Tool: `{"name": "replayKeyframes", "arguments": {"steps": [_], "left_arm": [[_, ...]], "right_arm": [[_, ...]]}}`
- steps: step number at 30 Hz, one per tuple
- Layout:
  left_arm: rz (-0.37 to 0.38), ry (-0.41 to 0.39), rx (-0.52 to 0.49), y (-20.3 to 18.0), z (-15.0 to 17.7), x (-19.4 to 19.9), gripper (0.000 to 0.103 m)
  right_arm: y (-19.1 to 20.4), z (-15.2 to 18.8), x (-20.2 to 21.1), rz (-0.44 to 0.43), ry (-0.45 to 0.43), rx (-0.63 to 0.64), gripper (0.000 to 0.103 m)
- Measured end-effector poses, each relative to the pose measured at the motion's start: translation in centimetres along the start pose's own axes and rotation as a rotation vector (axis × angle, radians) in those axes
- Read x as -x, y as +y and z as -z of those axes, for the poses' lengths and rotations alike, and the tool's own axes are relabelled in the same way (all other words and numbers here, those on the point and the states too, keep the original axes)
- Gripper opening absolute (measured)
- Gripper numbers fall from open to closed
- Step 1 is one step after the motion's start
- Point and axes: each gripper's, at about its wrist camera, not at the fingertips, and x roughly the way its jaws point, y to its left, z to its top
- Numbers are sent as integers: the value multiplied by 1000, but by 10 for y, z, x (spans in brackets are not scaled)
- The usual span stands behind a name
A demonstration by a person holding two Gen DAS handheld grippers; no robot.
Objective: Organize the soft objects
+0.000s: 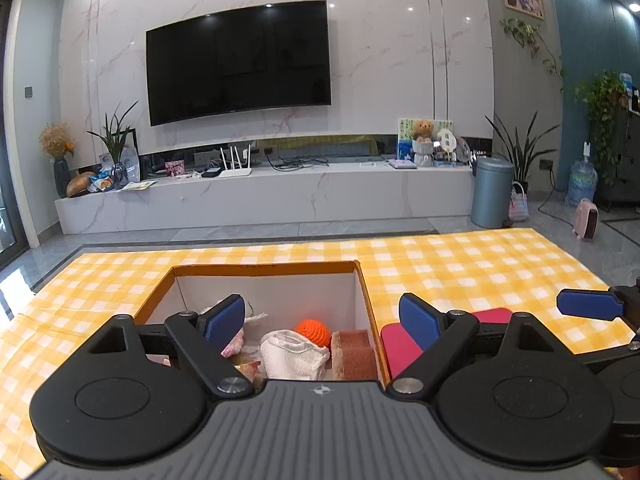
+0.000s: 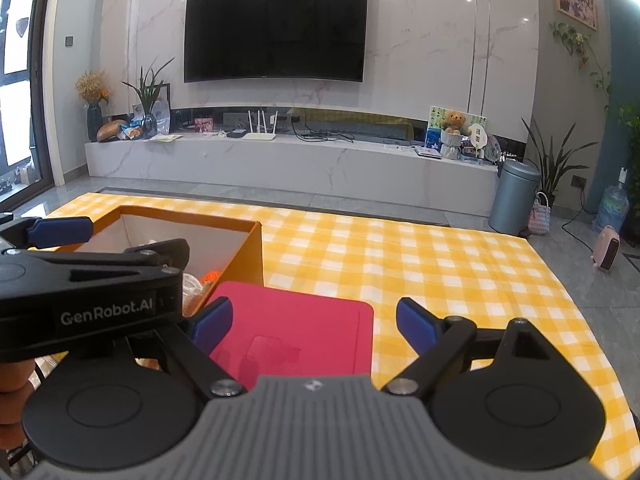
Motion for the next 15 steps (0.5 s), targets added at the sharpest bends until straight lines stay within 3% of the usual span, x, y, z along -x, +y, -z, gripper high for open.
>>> {"name": "replayKeyframes", "arguments": {"steps": [15], "left_arm": [[3,37,7,3,2,-5,102]], "right_arm": [[0,2,-7,6,22,-1,87]]}}
